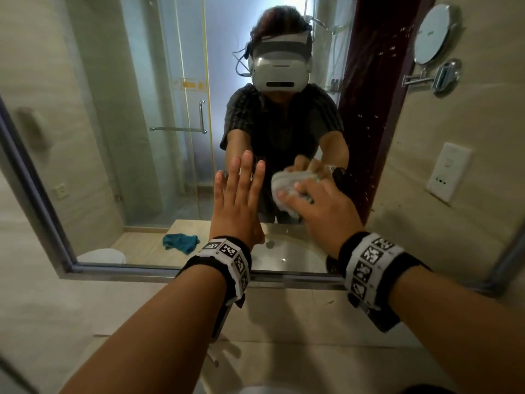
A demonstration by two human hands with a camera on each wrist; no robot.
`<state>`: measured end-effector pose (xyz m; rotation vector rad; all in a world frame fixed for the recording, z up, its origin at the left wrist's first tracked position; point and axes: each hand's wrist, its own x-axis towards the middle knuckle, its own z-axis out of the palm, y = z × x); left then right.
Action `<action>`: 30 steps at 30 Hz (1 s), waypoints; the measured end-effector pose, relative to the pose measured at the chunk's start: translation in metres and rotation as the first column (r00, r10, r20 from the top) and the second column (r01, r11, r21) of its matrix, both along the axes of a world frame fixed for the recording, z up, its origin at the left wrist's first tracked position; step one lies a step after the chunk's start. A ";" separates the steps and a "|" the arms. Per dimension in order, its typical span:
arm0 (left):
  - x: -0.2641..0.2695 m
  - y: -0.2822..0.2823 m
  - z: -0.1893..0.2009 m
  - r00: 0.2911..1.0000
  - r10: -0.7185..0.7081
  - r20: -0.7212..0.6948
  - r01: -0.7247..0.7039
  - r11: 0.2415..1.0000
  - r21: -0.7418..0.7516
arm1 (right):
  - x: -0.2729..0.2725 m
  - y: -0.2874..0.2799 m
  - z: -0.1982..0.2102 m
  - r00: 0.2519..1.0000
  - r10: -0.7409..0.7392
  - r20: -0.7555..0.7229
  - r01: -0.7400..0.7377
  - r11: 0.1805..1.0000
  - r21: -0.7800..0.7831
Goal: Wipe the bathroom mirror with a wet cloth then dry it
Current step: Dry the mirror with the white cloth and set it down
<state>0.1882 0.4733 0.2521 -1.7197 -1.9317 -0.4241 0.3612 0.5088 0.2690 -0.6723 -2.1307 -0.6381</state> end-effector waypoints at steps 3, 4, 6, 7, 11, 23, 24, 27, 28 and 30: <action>-0.001 0.002 -0.006 1.000 -0.002 -0.005 0.003 1.000 0.012 | 0.004 0.000 -0.048 0.967 -0.007 0.253 0.009 1.000 -0.006; -0.001 0.002 -0.009 1.000 0.004 -0.007 -0.003 1.000 0.013 | 0.007 0.001 -0.059 0.957 0.002 0.289 0.012 0.999 -0.046; 0.000 0.001 -0.016 1.000 0.010 -0.019 -0.010 1.000 -0.001 | 0.011 0.002 -0.072 0.946 0.008 0.325 0.019 0.997 -0.080; 0.000 0.000 -0.021 1.000 0.006 -0.021 -0.007 1.000 -0.019 | 0.013 0.001 -0.071 0.941 0.000 0.338 0.029 0.996 -0.081; 0.000 -0.006 -0.039 1.000 -0.001 -0.015 0.000 0.998 -0.055 | 0.010 -0.003 -0.033 0.968 -0.069 0.241 0.096 0.990 -0.103; -0.004 0.004 -0.082 0.998 -0.005 -0.055 0.010 0.996 0.087 | -0.002 0.006 -0.099 0.972 -0.024 0.236 0.007 0.997 0.073; -0.006 0.005 -0.083 0.998 -0.016 -0.062 0.022 0.995 0.095 | 0.000 0.007 -0.112 0.969 -0.010 0.249 -0.008 0.998 0.070; -0.008 0.007 -0.085 0.998 -0.017 -0.067 0.022 0.997 0.069 | 0.006 0.007 -0.142 0.960 0.034 0.278 -0.057 0.995 0.077; -0.008 0.006 -0.085 0.998 -0.009 -0.069 0.013 0.998 0.054 | 0.009 0.007 -0.151 0.959 0.048 0.279 -0.068 0.996 0.065; -0.007 0.003 -0.084 0.998 0.006 -0.070 -0.004 1.000 0.020 | 0.013 0.006 -0.163 0.965 0.050 0.258 -0.058 0.998 0.026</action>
